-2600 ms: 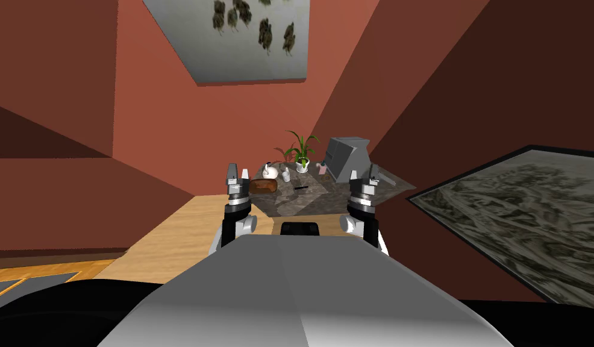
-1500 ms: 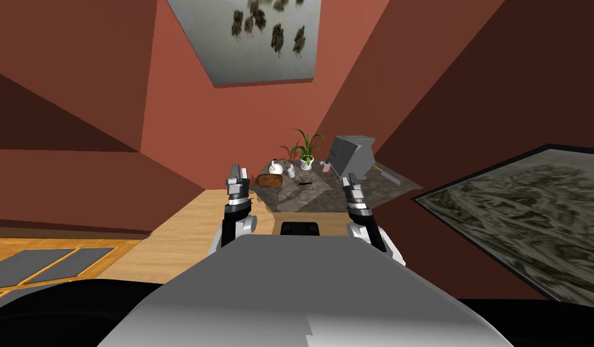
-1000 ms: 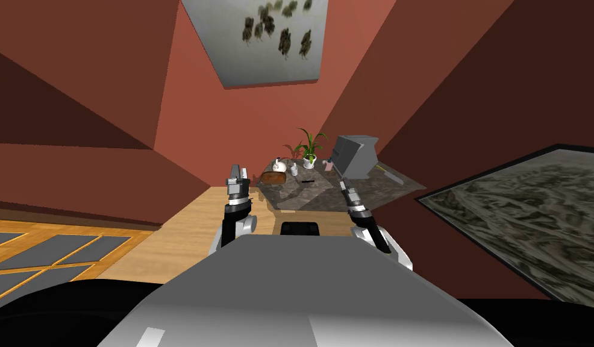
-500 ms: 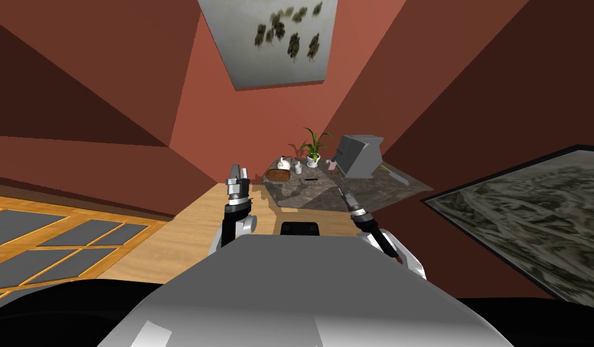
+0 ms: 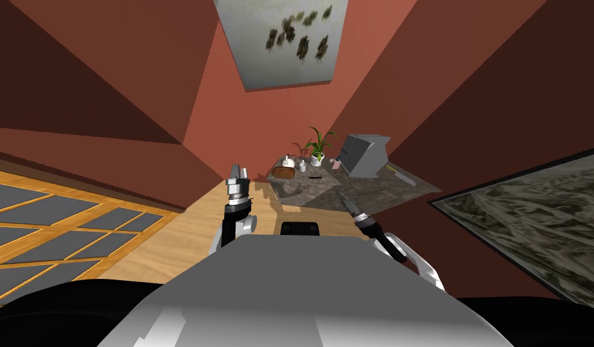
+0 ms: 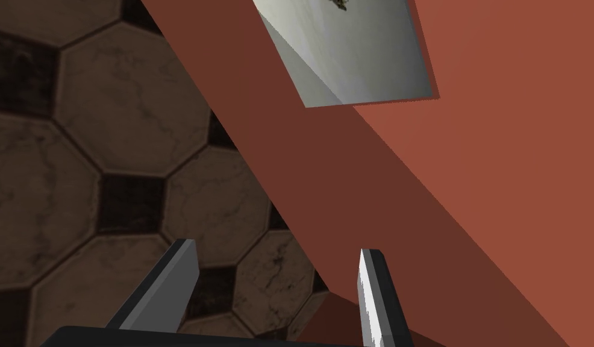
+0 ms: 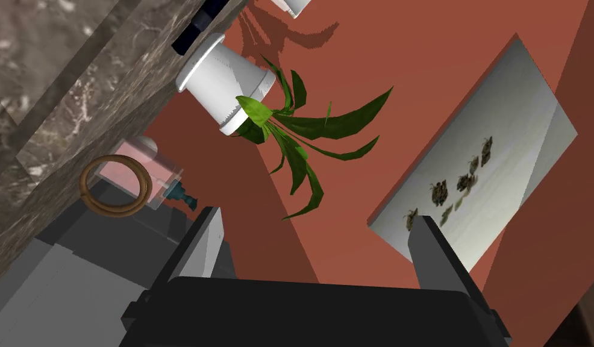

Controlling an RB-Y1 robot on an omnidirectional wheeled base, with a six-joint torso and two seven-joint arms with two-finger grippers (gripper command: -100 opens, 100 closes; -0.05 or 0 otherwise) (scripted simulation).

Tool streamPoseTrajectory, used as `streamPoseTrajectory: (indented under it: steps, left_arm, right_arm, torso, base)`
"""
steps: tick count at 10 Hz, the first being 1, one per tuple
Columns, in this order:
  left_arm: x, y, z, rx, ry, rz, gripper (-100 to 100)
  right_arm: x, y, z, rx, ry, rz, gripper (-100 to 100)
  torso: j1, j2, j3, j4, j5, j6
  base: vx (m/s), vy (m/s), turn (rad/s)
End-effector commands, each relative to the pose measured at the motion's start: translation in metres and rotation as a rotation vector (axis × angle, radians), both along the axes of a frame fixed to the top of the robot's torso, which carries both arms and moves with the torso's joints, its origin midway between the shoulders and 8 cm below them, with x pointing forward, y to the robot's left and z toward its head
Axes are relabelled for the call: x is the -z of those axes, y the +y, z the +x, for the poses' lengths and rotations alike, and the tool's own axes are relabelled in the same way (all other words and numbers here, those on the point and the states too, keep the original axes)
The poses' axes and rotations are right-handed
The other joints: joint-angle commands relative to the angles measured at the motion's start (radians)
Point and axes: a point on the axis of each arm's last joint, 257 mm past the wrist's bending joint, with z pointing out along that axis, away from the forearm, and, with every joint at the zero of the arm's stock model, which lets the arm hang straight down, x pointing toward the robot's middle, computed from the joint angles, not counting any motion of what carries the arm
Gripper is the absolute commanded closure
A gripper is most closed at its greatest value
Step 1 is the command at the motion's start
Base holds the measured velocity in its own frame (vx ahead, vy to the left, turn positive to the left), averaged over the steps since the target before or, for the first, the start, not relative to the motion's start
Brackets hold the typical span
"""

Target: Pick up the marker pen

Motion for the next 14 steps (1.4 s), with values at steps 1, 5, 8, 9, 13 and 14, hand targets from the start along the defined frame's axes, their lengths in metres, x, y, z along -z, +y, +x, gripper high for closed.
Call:
streamPoseTrajectory:
  steps: [1, 5, 8, 9, 13, 14]
  left_arm:
    - [0.000, 0.000, 0.000, 0.000, 0.000, 0.000, 0]
    - [0.000, 0.000, 0.000, 0.000, 0.000, 0.000, 0]
    - [0.000, 0.000, 0.000, 0.000, 0.000, 0.000, 0]
    - [0.000, 0.000, 0.000, 0.000, 0.000, 0.000, 0]
    - [0.000, 0.000, 0.000, 0.000, 0.000, 0.000, 0]
    - [0.000, 0.000, 0.000, 0.000, 0.000, 0.000, 0]
  right_arm:
    - [0.025, -0.008, -0.013, -0.015, 0.058, -0.070, -100]
    - [0.071, -0.032, -0.040, -0.069, 0.175, -0.239, -100]
    - [0.091, -0.050, -0.056, -0.107, 0.236, -0.341, -100]
    - [0.110, -0.061, -0.073, -0.122, 0.284, -0.399, -100]
    - [0.144, -0.104, -0.112, -0.186, 0.401, -0.583, -100]
    - [0.143, -0.107, -0.112, -0.197, 0.403, -0.600, -100]
  torso:
    - [0.000, 0.000, 0.000, 0.000, 0.000, 0.000]
    - [0.000, -0.001, -0.001, 0.000, 0.000, 0.000]
    - [0.001, -0.001, -0.001, 0.000, 0.000, 0.000]
    - [0.001, -0.002, -0.001, 0.000, 0.000, 0.000]
    - [0.002, -0.004, -0.002, -0.001, 0.001, 0.000]
    - [0.002, -0.004, -0.002, -0.001, 0.000, 0.000]
  base:
    - [-0.058, 0.081, 0.135]
    - [-0.056, 0.069, 0.096]
    - [-0.049, 0.073, 0.092]
    - [-0.031, 0.101, 0.167]
    - [-0.016, 0.093, 0.110]
    - [-0.002, 0.078, 0.101]
